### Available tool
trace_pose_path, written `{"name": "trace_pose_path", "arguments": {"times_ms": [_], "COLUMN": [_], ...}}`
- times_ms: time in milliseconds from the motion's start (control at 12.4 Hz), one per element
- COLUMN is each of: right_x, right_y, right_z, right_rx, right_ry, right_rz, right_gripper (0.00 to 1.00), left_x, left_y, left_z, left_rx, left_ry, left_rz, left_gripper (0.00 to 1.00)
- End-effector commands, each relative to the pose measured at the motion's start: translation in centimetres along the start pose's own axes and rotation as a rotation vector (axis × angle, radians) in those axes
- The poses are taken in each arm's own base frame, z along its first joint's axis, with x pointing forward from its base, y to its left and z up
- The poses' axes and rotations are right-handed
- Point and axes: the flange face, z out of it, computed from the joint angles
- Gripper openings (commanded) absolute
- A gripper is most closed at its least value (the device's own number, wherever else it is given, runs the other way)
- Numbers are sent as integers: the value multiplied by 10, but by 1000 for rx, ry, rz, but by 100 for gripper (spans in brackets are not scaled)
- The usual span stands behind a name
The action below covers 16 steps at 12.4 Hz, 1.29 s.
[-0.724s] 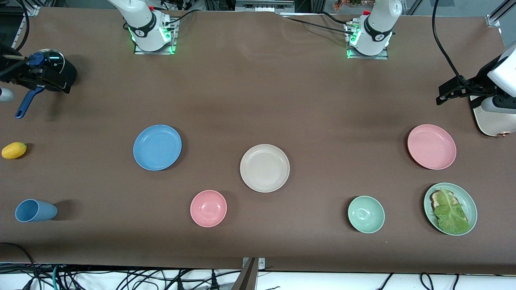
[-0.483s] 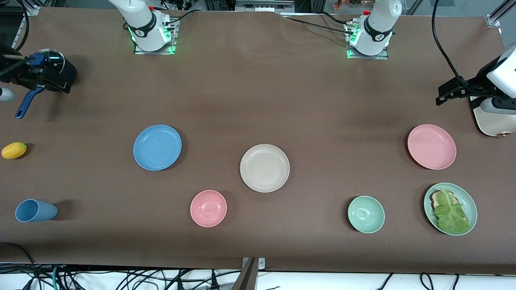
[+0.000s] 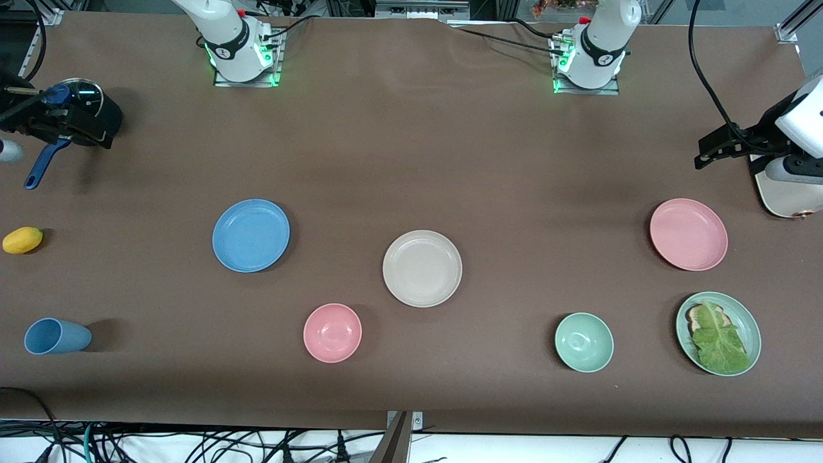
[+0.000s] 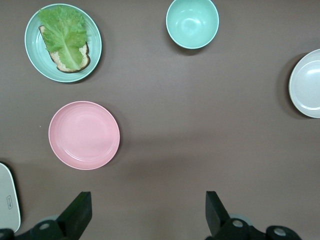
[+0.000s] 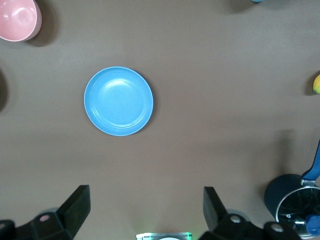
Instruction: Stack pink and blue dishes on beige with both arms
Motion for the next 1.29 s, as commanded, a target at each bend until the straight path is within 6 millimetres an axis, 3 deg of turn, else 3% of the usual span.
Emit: {"name": "trace_pose_path", "arguments": {"times_ms": [0,161,322,483,805,1207], "right_x": [-4,-4,-4,-4,-6,-7], "right_y": [3,3,3,3,0,0], "right_z": [-7,-7,-7,-7,-6,-7], "right_rx": [-5,-5,-5,-5,-6,-6], "right_ry": [0,0,0,0,-14,-16], "right_rz": [-17,-17,-17,-17,-18,-15], "right_gripper": [100,100,100,100,100,100], "left_x": [2,9,22,35,51,53], "left_y": [-3,-4,1,-12,-82,-183], "left_z": [-1,12,40,71,124,187], "left_rx": [20,12,18,13,83,-9], "left_ry": [-7,-27,-77,-127,-182,-164], "left_rz": [10,11,24,8,-4,30], "left_gripper": [100,100,100,100,100,100]}}
